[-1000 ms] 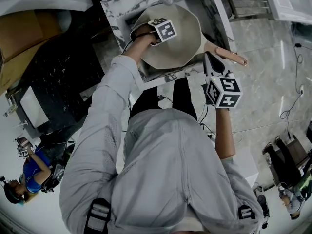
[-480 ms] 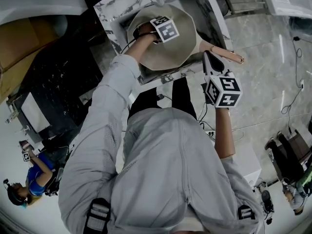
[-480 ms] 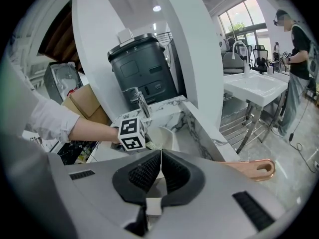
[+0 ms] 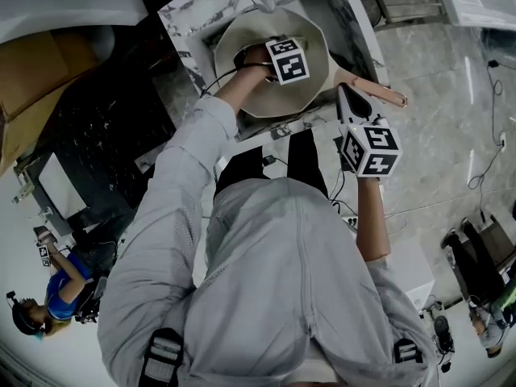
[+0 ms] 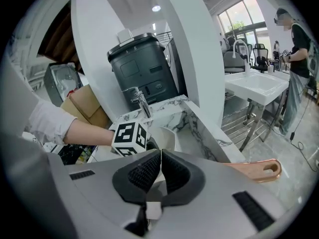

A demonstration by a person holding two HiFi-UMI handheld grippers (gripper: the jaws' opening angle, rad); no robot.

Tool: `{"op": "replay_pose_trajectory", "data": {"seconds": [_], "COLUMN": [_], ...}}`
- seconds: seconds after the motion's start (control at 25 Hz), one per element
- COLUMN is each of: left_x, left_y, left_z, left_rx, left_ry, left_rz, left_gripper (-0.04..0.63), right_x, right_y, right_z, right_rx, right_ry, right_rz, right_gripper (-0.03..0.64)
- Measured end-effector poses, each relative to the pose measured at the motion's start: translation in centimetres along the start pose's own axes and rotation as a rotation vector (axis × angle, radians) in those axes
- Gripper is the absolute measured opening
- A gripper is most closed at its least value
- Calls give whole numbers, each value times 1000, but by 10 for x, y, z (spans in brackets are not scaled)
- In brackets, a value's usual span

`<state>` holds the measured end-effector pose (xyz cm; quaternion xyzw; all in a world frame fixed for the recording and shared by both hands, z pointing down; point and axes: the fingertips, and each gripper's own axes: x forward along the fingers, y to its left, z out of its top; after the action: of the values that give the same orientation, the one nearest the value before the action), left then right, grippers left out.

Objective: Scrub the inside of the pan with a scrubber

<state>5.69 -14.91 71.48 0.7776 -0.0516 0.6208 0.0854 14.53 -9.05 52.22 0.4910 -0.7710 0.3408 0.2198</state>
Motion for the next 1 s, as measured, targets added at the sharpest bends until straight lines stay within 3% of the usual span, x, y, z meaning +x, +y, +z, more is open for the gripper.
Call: {"op": "replay_pose_trajectory", "data": {"seconds": [0.36,0.52,0.76,1.0], "left_x": [-5,-6,-6,-6], "left_y": [-50,-70,-88,-76], "left_z": [-1,-15,-47,-85], "left_rx": [233,285,238,151], "left_ry": [31,66,115,174], "left_rz": [-27,-68,-170,-159], "left_gripper": [69,69,69,69], "right_x": [5,6,8,6], "right_y": [12,19,29,38], "right_z": [1,-2,-4,-8], "right_rx": [-5,-6,0,-2], "right_ry": [-6,-4,-11,-10], "right_rz": [10,12,21,28], "right_gripper": [35,35,35,35]}}
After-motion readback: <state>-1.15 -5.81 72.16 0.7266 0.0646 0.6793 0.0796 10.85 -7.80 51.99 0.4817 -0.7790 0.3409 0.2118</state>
